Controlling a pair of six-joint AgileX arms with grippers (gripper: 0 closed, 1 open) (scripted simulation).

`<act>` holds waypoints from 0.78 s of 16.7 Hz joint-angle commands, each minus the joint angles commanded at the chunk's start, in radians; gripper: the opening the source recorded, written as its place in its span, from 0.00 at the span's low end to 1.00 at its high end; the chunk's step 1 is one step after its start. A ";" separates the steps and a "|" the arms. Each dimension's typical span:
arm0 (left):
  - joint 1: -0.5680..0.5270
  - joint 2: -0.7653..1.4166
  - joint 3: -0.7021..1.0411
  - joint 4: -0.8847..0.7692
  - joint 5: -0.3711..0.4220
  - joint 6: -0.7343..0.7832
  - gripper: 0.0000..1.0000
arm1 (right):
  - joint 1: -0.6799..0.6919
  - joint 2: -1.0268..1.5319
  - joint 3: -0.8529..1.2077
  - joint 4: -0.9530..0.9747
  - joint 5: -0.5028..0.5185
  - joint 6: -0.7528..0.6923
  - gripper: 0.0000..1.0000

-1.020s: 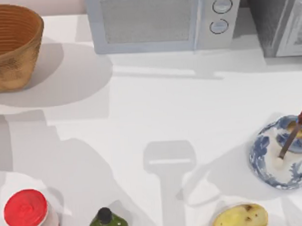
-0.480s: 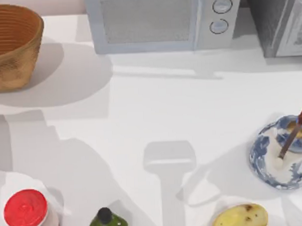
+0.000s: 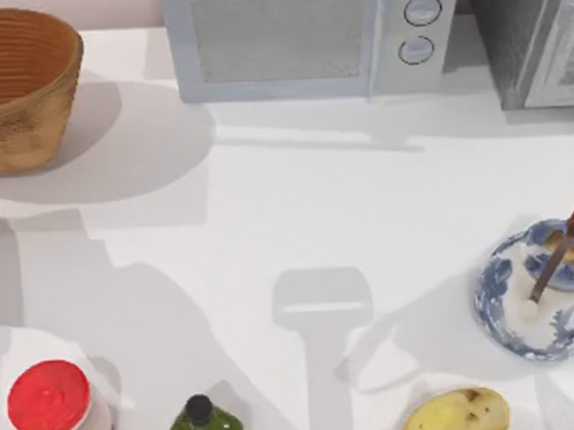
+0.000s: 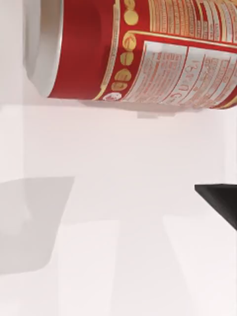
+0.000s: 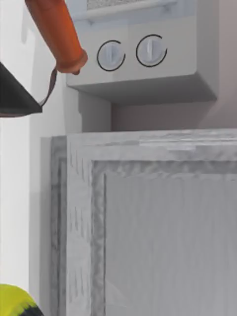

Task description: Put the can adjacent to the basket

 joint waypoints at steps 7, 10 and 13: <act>-0.001 -0.001 0.003 -0.004 0.000 0.000 1.00 | 0.000 0.000 0.000 0.000 0.000 0.000 1.00; -0.001 -0.013 0.047 -0.060 0.000 -0.001 1.00 | 0.000 0.000 0.000 0.000 0.000 0.000 1.00; -0.002 -0.028 0.102 -0.130 0.000 -0.002 1.00 | 0.000 0.000 0.000 0.000 0.000 0.000 1.00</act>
